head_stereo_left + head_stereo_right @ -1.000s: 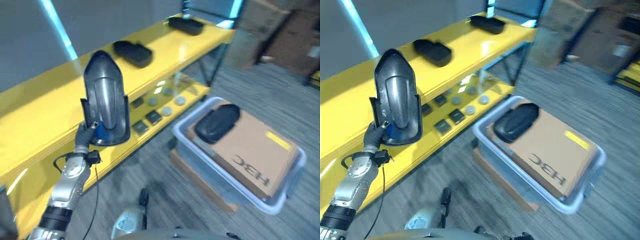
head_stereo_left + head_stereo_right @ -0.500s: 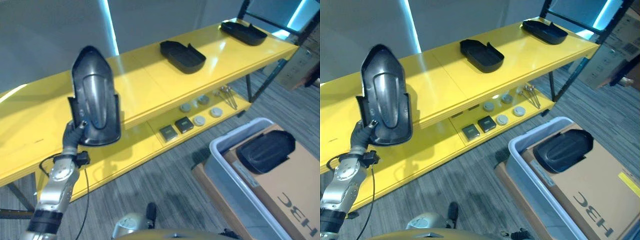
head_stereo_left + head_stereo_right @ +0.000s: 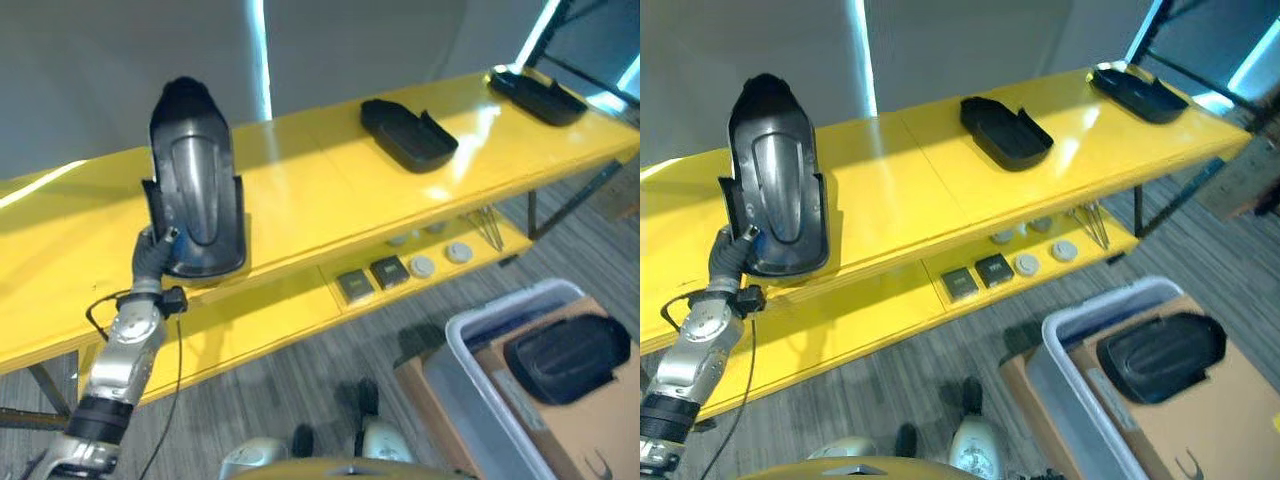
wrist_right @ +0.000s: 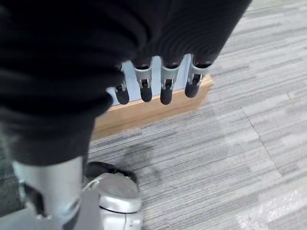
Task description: Move parts from the plastic box to the shelf.
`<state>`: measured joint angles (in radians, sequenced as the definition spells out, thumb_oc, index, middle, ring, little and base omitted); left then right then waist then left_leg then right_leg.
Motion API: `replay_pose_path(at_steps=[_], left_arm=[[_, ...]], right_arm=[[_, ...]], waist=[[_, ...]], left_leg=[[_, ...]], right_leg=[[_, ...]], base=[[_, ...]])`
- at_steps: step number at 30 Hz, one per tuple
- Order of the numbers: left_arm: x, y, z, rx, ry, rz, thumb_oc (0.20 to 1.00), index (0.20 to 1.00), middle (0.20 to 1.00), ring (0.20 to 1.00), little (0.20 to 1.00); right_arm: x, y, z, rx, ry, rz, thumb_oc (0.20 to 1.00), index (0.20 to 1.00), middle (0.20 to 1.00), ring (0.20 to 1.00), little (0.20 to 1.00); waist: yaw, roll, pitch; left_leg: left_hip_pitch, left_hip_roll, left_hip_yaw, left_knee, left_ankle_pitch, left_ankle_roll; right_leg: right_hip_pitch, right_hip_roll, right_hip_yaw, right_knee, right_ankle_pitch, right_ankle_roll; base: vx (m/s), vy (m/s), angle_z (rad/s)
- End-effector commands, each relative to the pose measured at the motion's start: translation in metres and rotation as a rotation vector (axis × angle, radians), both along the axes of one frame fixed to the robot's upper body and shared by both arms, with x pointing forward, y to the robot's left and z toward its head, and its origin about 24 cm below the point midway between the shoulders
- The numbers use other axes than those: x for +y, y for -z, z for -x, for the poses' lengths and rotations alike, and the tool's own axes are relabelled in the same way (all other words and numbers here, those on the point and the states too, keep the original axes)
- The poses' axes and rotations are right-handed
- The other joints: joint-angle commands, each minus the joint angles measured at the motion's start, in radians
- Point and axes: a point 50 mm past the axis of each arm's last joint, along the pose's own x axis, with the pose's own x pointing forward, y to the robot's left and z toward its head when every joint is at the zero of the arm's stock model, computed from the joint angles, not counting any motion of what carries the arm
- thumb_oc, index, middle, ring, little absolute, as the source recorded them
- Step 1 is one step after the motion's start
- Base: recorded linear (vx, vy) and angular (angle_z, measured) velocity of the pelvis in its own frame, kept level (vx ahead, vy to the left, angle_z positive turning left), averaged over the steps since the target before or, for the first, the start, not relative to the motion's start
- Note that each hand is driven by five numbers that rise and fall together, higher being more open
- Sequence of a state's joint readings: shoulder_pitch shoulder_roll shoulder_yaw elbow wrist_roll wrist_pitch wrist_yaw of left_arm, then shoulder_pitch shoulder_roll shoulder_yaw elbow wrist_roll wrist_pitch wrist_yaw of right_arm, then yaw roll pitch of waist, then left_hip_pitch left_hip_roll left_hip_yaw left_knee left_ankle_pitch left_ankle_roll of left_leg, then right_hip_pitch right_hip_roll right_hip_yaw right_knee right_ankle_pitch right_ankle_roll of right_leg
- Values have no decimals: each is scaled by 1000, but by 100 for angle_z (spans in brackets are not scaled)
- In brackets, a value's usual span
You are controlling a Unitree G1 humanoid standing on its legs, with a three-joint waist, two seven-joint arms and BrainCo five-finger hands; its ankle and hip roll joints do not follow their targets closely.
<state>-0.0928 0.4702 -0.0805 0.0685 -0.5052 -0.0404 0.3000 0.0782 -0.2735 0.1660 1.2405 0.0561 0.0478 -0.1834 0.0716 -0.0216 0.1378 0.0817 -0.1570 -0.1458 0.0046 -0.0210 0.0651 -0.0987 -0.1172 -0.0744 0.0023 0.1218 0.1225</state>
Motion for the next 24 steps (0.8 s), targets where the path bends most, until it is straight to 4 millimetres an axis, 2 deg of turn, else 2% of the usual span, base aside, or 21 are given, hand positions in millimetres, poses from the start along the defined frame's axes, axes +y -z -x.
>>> replay_pose_path(at_steps=[1,4,6,9,12,15,18,19,24], left_arm=[[-17,-54,-14,-204,74,-22,200,200,200,200,200],[-23,-49,-23,-159,70,-23,200,200,200,200,200],[-21,-46,-26,-138,42,-49,200,200,200,200,200],[-14,-42,-31,-97,8,-90,200,200,200,200,200],[3,-45,-43,-2,-58,-232,200,200,200,200,200],[16,-49,-53,57,-104,-305,200,200,200,200,200],[38,-56,-63,139,-173,-373,200,200,200,200,200],[58,-61,-70,188,-226,-404,200,200,200,200,200],[72,-56,-78,292,-304,-302,200,200,200,200,200]], right_arm=[[-24,-11,-16,-26,50,101,1000,1000,1000,1000,1000],[-33,-13,-8,-28,124,117,1000,1000,1000,1000,1000],[-35,-14,-7,-30,134,115,1000,1000,1000,1000,1000],[-35,-14,-6,-31,162,98,1000,1000,1000,1000,1000],[-27,-12,-9,-12,69,71,1000,1000,1000,1000,1000],[-24,-12,-12,-13,22,62,1000,1000,1000,1000,1000],[-22,-13,-18,-11,-64,59,1000,1000,1000,1000,1000],[-23,-15,-21,-3,-106,64,1000,1000,1000,1000,1000],[-27,-15,-20,18,-165,77,1000,1000,1000,1000,1000]], waist=[[-14,-20,-20],[-41,-17,-15],[-48,-10,-14],[-61,4,-17],[-91,33,-26],[-113,48,-30],[-139,61,-33],[-162,70,-35],[-194,78,-37]], left_leg=[[-115,249,223,76,-28,-93],[-131,302,318,66,18,-118],[-119,305,319,36,31,-122],[-91,311,327,-15,50,-129],[-61,300,324,-66,66,-130],[-51,294,333,-79,67,-131],[-45,289,346,-85,64,-131],[-38,287,362,-88,60,-129],[-32,287,384,-89,55,-129]], right_leg=[[71,-6,-61,-11,-63,16],[90,3,-123,-21,-78,1],[93,8,-130,-22,-84,-1],[97,13,-136,-17,-94,-2],[86,10,-118,-12,-92,4],[81,6,-102,-9,-91,11],[74,1,-81,-9,-89,19],[71,0,-66,-12,-88,22],[69,3,-44,-19,-88,23]], base=[[86,-385,56],[24,-219,139],[44,-80,117],[79,-15,3],[92,64,-10],[55,84,-11],[43,66,-13],[54,77,-13],[40,33,-18]])
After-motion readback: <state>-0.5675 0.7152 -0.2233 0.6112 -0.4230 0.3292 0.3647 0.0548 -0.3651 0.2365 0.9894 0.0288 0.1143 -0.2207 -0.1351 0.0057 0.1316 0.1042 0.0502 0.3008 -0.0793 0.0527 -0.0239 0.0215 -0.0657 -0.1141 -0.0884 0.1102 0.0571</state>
